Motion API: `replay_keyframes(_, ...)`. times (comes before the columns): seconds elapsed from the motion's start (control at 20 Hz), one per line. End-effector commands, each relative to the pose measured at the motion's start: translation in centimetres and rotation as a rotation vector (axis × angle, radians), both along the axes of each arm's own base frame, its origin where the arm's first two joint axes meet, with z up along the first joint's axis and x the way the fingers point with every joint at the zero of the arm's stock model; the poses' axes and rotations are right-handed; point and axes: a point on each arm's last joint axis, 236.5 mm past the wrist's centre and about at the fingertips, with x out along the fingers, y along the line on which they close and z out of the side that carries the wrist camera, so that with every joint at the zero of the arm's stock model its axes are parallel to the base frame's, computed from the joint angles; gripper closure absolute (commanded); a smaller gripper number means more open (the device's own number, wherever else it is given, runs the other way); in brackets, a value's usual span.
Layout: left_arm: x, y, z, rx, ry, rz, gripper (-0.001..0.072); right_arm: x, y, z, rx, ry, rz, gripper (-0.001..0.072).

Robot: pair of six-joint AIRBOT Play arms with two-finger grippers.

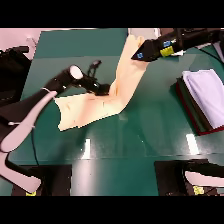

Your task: Fold the shirts.

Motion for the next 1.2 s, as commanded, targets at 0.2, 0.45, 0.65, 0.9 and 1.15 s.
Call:
replay_keyframes(0.2,2.9,20.3,17.6,0.17,-0.385,0.285,0.0683,-4.6,17.1,0.1,0.276,0.018,0.226,0.0694)
replay_keyframes(0.45,-0.2,28.6,24.8,0.246,-0.527,0.452,0.0684,-8.3,29.7,-4.8,0.407,-0.001,0.273,0.0424)
replay_keyframes(0.65,-0.7,27.7,24.7,0.242,-0.519,0.429,0.0684,-7.8,25.8,-8.2,0.241,0.022,0.346,0.0424)
replay_keyframes(0.9,-0.9,22.2,25.3,0.214,-0.574,0.295,0.0684,0.1,10.0,-16.2,-0.048,0.132,0.038,0.0421)
replay_keyframes(1.15,-1.1,19.3,25.1,0.178,-0.58,0.239,0.0683,1.2,-0.6,-25.8,-0.126,0.456,-0.183,0.0135)
